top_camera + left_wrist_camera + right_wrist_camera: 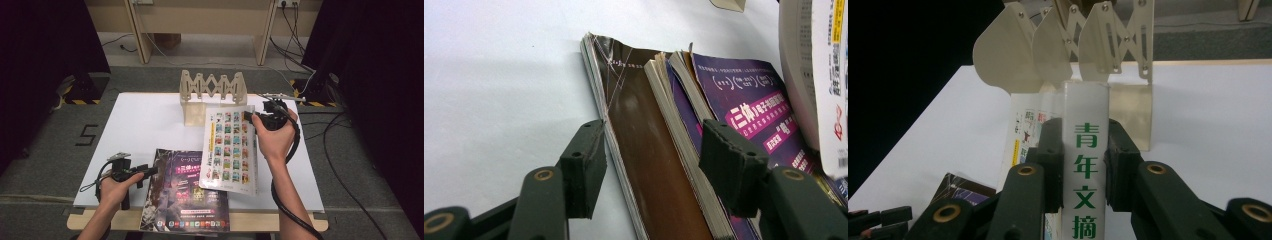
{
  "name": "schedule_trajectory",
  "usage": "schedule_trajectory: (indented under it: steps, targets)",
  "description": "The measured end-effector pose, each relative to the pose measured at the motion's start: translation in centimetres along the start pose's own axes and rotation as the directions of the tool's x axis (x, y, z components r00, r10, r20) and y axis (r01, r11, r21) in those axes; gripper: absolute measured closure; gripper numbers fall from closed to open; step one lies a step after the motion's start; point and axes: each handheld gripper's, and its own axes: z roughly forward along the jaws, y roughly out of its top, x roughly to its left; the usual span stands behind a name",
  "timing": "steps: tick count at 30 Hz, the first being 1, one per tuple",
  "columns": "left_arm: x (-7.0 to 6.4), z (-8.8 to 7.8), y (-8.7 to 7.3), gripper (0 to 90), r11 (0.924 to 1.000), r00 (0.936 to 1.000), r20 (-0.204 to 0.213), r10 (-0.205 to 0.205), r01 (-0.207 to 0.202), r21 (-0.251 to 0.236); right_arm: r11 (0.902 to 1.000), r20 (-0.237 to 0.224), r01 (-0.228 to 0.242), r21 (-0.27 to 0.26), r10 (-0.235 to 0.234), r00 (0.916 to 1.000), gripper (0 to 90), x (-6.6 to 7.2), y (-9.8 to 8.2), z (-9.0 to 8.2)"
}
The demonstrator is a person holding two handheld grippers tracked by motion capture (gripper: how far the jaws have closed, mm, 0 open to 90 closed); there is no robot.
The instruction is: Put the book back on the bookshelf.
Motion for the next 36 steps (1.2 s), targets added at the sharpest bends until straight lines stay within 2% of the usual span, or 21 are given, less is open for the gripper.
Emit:
schedule_trajectory:
  steps: [12, 23, 36]
  targets:
    - [0.0, 0.0, 0.0, 42.9, 1.0, 1.0, 0.002, -0.003, 0.003, 0.001, 0.9992, 0.049, -0.004, -0.04, 0.006, 0.9988, 74.1, -0.4, 1.2, -0.7]
    - [0.0, 0.0, 0.0, 42.9, 1.0, 1.0, 0.003, 0.0, 0.0, 0.001, 0.9969, 0.105, 0.017, -0.077, -0.009, 0.9945, 74.1, -0.7, 2.2, -1.7]
    - [0.0, -0.1, 0.1, 42.9, 1.0, 1.0, 0.006, -0.004, 0.004, -0.001, 0.9957, 0.13, 0.024, -0.089, -0.012, 0.9915, 74.1, -0.8, 3.2, -2.1]
